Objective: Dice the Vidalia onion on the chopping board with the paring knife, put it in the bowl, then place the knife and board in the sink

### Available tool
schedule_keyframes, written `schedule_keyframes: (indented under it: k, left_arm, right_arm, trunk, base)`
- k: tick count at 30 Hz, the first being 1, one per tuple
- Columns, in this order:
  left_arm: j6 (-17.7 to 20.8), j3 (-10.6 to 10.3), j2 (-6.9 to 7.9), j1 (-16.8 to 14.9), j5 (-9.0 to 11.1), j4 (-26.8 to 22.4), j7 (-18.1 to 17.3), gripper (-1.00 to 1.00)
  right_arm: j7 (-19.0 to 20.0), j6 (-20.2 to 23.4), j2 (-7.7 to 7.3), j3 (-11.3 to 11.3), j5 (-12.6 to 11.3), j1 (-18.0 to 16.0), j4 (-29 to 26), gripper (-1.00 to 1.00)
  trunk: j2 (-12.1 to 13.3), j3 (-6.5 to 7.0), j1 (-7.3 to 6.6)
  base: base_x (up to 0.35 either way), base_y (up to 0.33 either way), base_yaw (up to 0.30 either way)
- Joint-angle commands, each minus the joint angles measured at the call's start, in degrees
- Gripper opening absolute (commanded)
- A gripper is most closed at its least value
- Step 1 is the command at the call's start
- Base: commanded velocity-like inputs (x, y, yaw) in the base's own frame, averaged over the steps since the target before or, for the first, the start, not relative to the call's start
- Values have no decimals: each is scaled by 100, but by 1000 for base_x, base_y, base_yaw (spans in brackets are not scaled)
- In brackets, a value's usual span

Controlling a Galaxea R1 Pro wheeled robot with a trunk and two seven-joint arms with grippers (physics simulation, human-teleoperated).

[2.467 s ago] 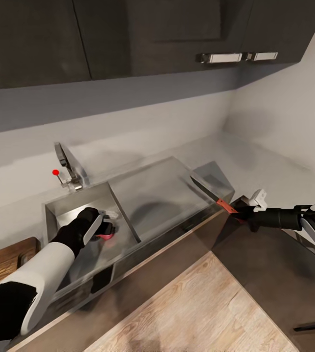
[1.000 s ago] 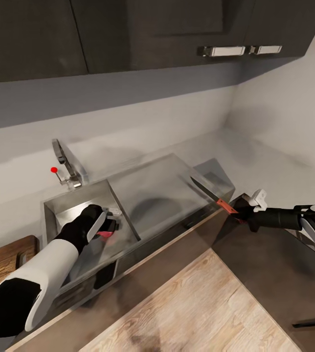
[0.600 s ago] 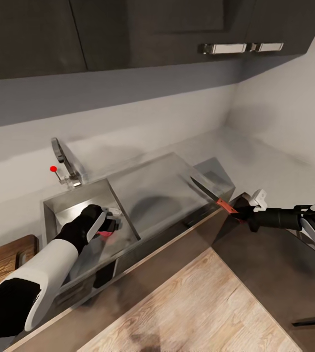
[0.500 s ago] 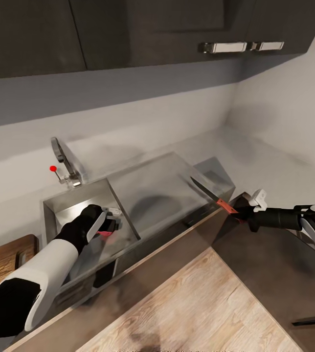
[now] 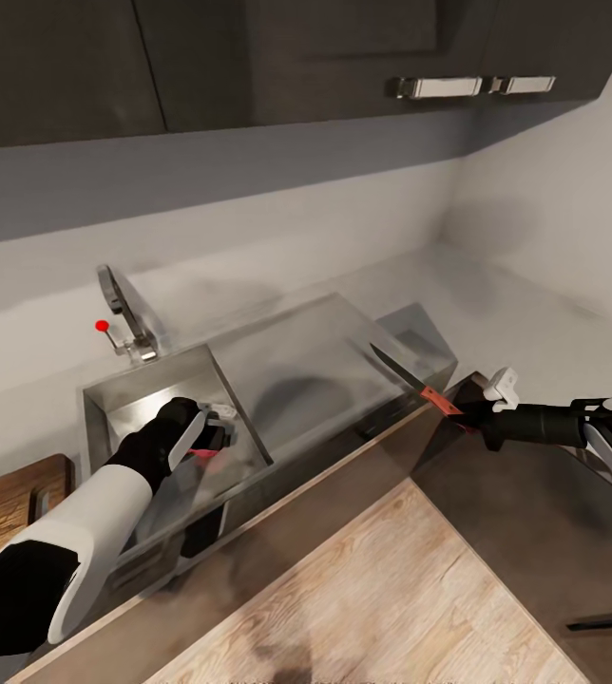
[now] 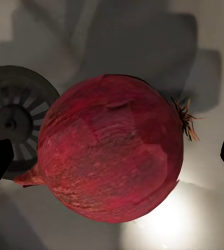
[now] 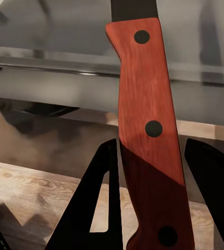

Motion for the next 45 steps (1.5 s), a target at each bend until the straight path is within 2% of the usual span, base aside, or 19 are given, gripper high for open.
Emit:
schedule_keyframes:
  k: [1, 16, 17, 30, 40, 45]
  left_arm:
    - [18, -43, 8, -5, 61, -7, 48, 100]
    - [11, -43, 8, -5, 61, -7, 48, 100]
    - [11, -43, 8, -5, 61, -7, 48, -100]
    - [6, -43, 17, -5, 60, -7, 48, -100]
    - [0, -43, 41, -5, 61, -71, 39, -100]
    - [-119, -51, 47, -5, 61, -233, 19, -100]
  right_arm:
    - [-7, 37, -6, 10, -41, -8, -1, -100]
    - [-7, 37, -6, 10, -40, -8, -1, -100]
    - [-7, 37, -6, 10, -43, -8, -1, -100]
    - [-7, 37, -6, 10, -45, -8, -1, -100]
    - [-7, 37, -6, 10, -44, -8, -1, -100]
    - [-7, 37, -6, 10, -43, -8, -1, -100]
  trunk:
    - [-12, -18, 3]
    - [-12, -77, 3]
    - [-12, -77, 3]
    - [-12, -71, 3]
    - [-12, 14, 3]
    - [-12, 59, 3]
  base:
    - [0, 0, 0]
    - [0, 0, 0]
    - [0, 0, 0]
    - [0, 0, 0]
    - [0, 0, 0]
    - [0, 0, 0]
